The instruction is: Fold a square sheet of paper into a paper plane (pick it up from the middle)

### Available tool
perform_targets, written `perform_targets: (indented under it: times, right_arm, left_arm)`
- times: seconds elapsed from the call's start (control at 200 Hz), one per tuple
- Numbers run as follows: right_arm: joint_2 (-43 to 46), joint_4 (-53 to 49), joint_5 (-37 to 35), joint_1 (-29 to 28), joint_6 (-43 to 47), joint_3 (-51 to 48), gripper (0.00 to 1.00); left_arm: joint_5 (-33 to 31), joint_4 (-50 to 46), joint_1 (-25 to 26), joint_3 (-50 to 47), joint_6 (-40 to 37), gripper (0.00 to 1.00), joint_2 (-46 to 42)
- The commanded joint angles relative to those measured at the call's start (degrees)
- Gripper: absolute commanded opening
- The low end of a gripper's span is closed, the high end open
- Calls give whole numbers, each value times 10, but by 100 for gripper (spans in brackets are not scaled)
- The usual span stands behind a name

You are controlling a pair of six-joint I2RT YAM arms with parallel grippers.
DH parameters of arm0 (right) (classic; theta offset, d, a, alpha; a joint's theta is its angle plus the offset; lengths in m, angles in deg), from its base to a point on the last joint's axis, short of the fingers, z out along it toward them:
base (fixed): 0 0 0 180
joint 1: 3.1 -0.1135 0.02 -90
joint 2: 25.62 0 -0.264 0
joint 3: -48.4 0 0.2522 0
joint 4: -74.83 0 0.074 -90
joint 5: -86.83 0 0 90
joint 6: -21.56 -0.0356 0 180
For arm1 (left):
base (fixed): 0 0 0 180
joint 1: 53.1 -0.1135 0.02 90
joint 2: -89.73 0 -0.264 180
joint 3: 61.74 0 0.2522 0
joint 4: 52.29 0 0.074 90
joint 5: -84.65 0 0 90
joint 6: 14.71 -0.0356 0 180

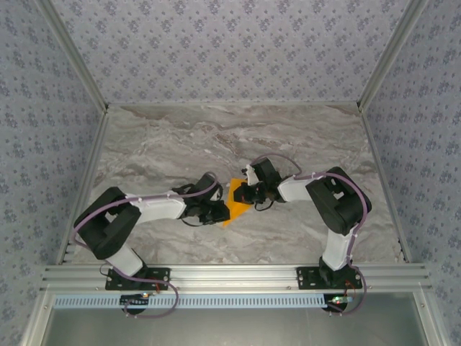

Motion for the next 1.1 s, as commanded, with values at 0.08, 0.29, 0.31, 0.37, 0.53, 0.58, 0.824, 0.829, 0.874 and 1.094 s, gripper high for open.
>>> perform_targets:
  times: [0.08,0.29,0.31,0.37,0.53,0.58,0.824,0.829,0.874,1.094]
  right_arm:
    - [-21,-36,-26,-2,-1,-11,0]
    - [-22,-36,-29,-2,-1,-12,0]
    - [-23,-37,-29,-2,-1,-12,0]
    - [-24,-37,-30,-2,-2,-13,0]
    - [-26,-36,-28,-2,-3,-13,0]
    - [-26,-37,-28,-1,-4,-13,0]
    - [-26,-38,-28,-2,-3,-14,0]
    - [-26,-38,-28,-2,-3,-14,0]
    - [-26,-39,-28,-3,-3,-14,0]
    - [-27,-39,-27,-3,-2,-14,0]
  left_arm:
    - [3,-4,10,2,6,21,-50]
    - [4,11,22,1,14,23,-57]
    - [5,14,23,1,14,23,-54]
    - [6,16,25,3,15,23,-43]
    - [3,13,26,2,17,23,-19]
    - [-1,12,25,0,18,23,-14]
    - [-20,-1,20,-7,19,22,-11]
    - [-21,-1,20,-7,19,22,-11]
    - [-22,-2,19,-9,20,22,-14]
    - [-23,-1,16,-21,23,22,-15]
